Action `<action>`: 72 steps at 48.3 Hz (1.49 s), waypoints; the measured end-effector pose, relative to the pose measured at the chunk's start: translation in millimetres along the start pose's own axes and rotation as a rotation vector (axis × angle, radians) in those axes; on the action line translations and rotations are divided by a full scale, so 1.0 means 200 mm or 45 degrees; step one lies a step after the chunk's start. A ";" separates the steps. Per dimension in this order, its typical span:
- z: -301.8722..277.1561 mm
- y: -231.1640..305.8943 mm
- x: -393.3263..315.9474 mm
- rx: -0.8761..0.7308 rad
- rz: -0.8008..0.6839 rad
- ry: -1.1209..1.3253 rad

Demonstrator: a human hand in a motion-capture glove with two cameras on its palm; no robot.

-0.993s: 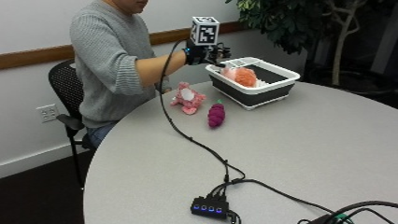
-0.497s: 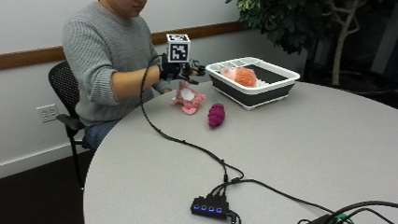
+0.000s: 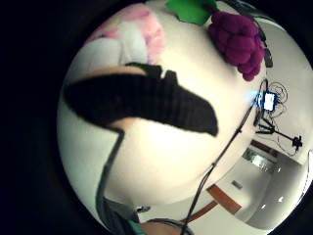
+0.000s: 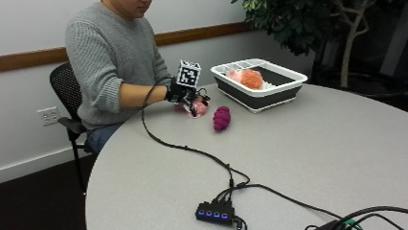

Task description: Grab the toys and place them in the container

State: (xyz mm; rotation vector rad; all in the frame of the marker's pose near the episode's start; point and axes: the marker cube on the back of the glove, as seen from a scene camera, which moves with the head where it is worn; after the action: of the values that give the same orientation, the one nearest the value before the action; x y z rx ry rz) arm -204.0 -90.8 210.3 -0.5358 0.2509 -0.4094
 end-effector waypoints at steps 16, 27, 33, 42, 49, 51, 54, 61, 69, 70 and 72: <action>0.04 -0.01 -0.02 0.389 -0.044 0.098; -0.24 -0.05 0.04 0.550 -0.047 -0.043; -0.66 -0.01 0.18 0.687 0.000 0.130; -1.13 0.02 0.16 0.826 -0.089 -0.118; -1.18 -0.16 0.16 0.811 0.048 0.038; -1.20 -0.27 0.18 0.795 0.164 0.147; -1.25 -0.47 0.15 0.772 0.302 0.216; -1.43 -0.97 -0.16 0.736 -0.031 -0.102; -1.47 -1.28 -0.21 0.674 -0.051 -0.145; -1.47 -1.30 -0.21 0.670 -0.053 -0.143; -1.45 -1.33 -0.23 0.663 -0.052 -0.149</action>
State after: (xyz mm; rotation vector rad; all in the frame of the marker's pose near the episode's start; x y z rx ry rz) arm -425.5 -406.9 117.7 -0.0527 0.0145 -0.4613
